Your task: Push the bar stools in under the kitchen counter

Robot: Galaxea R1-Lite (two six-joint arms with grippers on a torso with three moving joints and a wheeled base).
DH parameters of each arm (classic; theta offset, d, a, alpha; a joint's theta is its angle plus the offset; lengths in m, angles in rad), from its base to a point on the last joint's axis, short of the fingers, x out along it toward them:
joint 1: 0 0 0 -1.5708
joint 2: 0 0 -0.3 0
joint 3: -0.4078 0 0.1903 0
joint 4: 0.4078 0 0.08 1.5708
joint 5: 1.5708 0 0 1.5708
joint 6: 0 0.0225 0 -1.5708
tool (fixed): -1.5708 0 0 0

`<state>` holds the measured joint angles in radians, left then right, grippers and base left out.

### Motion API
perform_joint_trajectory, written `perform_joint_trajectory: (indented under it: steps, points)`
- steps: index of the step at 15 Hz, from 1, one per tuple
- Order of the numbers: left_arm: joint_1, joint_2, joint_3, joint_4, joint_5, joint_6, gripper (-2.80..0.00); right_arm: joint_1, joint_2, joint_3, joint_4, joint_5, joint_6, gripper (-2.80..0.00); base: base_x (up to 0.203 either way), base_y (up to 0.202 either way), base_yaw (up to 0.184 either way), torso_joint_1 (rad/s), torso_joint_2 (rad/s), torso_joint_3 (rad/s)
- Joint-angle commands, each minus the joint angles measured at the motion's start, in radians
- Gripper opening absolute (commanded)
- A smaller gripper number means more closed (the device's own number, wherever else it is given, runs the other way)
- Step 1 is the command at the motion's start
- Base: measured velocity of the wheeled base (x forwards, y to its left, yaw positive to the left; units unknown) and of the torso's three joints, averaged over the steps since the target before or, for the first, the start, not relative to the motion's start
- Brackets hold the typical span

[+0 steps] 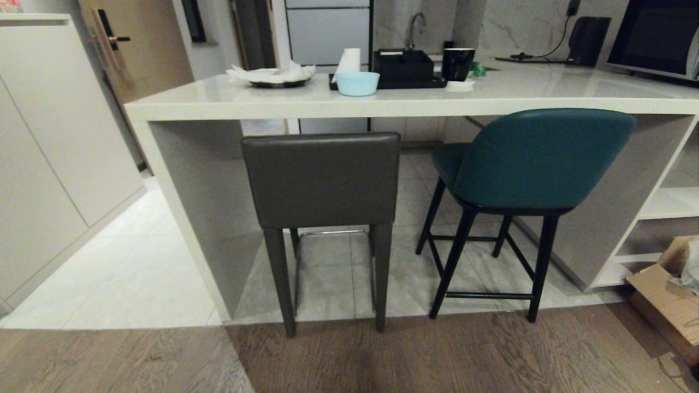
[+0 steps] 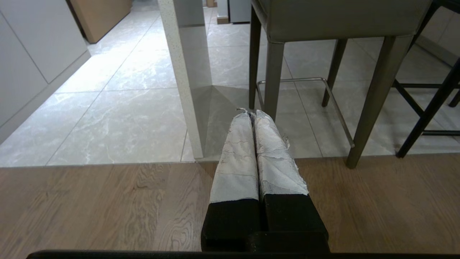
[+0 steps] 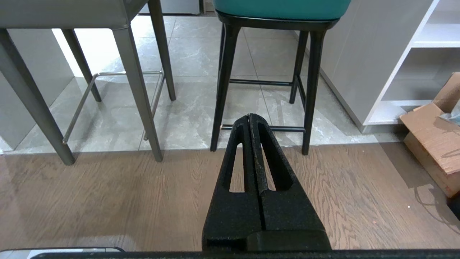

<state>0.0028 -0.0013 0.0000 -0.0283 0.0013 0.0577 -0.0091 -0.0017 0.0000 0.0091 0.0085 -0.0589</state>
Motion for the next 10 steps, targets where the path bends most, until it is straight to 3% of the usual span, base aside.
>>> perform_joint_trajectory:
  steps: [1,10]
  points:
    - [0.0,0.0,0.011,-0.001,0.0,0.001,-2.8,0.0,0.0,0.0,0.0,0.001,0.001,-2.8,0.0,0.0,0.0,0.0,0.0,0.0]
    - [0.0,0.0,0.011,-0.001,0.0,-0.004,-2.8,0.0,0.0,0.0,-0.001,-0.002,0.019,-2.8,0.0,0.0,0.0,0.0,0.0,0.0]
